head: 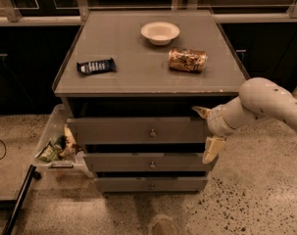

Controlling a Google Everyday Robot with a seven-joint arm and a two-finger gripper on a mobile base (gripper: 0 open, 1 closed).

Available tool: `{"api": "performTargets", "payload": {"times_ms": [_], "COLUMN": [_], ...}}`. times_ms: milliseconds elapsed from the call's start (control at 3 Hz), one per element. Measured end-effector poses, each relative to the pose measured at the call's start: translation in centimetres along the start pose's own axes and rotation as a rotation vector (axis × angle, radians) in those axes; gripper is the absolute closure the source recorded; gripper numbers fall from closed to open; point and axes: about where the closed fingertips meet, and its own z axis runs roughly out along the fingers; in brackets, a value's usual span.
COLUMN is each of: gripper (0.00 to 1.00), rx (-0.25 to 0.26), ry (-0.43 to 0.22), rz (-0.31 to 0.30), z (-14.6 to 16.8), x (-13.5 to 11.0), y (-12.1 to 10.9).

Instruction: Open top drawer

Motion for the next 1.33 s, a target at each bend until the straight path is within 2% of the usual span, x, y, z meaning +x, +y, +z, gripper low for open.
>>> {"api": "performTargets", "payload": {"times_ms": [1000,1333], "gripper": [0.0,0.0], "rx": [0.024,0.018], "ry": [-0.007,0.006], "rz": [-0.03,-0.008], "z": [2.6,3.7], "x": [-0.1,0.6], "y": [-1.7,-1.8]}}
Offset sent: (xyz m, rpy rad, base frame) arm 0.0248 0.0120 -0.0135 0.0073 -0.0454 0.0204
